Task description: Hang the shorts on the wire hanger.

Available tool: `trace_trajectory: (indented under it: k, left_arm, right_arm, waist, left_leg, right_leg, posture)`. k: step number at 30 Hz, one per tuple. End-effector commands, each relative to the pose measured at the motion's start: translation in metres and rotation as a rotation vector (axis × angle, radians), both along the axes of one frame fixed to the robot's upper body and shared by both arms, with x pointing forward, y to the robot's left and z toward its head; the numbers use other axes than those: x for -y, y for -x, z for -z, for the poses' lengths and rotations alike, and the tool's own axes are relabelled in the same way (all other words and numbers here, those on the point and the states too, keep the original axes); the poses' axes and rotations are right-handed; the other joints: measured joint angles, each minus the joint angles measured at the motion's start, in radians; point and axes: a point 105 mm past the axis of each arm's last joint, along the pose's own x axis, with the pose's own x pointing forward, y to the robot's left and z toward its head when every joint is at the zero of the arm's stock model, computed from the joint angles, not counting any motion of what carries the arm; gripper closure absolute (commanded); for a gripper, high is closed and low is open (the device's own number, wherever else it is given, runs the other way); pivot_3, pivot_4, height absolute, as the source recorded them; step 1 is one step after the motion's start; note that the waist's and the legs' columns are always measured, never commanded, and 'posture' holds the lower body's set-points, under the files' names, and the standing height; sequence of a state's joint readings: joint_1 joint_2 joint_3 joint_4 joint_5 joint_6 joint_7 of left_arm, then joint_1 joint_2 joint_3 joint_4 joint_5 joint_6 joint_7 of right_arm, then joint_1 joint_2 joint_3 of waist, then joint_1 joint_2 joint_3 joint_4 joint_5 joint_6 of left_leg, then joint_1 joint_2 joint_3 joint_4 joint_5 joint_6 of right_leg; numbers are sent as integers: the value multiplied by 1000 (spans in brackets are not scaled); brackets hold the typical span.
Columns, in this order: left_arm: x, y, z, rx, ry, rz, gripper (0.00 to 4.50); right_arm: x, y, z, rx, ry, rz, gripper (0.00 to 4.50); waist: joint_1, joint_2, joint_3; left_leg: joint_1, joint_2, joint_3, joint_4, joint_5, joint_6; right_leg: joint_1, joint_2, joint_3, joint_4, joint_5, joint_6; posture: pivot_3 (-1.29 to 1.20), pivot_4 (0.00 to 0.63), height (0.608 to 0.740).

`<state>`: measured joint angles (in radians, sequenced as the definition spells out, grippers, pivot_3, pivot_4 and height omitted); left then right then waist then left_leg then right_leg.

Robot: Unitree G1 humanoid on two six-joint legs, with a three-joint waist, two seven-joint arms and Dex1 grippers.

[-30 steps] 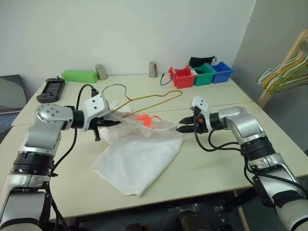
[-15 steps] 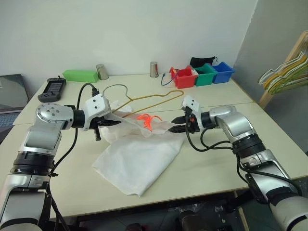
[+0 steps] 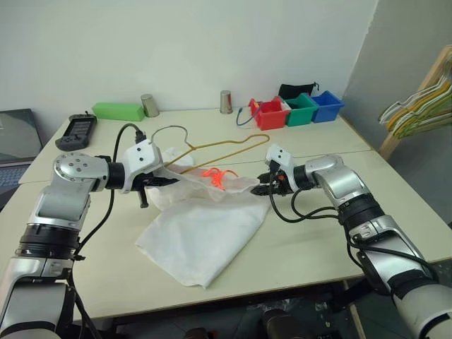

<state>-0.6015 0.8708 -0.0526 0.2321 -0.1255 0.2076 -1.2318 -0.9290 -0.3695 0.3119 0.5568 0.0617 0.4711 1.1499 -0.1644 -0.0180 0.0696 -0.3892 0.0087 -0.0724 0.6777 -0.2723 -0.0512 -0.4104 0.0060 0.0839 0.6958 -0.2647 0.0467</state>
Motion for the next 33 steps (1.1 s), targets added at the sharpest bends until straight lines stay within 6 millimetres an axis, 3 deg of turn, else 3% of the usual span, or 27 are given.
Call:
trace_trajectory:
  k: [1, 6, 17, 21, 27, 33]
  left_arm:
    - [2, -1, -20, 79, 6, 14, 4500]
    - [3, -3, -21, 86, 10, 12, 4500]
    - [-2, -4, -21, 90, 8, -7, 4500]
    - [-5, 3, -22, 11, 64, -24, 4500]
    - [-8, 20, -11, -112, 39, 16, 4500]
    - [-4, 22, -7, -140, 27, 45, 4500]
  right_arm:
    - [-5, -2, -22, 52, -54, -18, 3438]
    - [-10, 5, -27, 38, -88, -45, 4483]
    - [-5, 3, -27, 54, -70, -32, 4483]
    - [17, -9, -32, 175, 14, 43, 4483]
    - [51, -12, -45, 239, 63, 94, 4483]
    - [57, -11, -50, 260, 70, 109, 4483]
  waist:
    - [1, 0, 0]
    - [0, 0, 0]
    - [1, 0, 0]
    - [1, 0, 0]
    - [0, 0, 0]
    - [-1, 0, 0]
  left_leg:
    - [0, 0, 0, 0, 0, 0]
    - [0, 0, 0, 0, 0, 0]
    - [0, 0, 0, 0, 0, 0]
    - [0, 0, 0, 0, 0, 0]
    - [0, 0, 0, 0, 0, 0]
    - [0, 0, 0, 0, 0, 0]
  right_leg:
    - [0, 0, 0, 0, 0, 0]
    - [0, 0, 0, 0, 0, 0]
    - [0, 0, 0, 0, 0, 0]
    - [0, 0, 0, 0, 0, 0]
    - [0, 0, 0, 0, 0, 0]
    - [0, 0, 0, 0, 0, 0]
  posture:
    - [-56, 0, 740]
    - [-55, 0, 740]
    - [-54, 0, 740]
    - [-56, 0, 740]
    - [-66, 0, 740]
    - [-94, 0, 740]
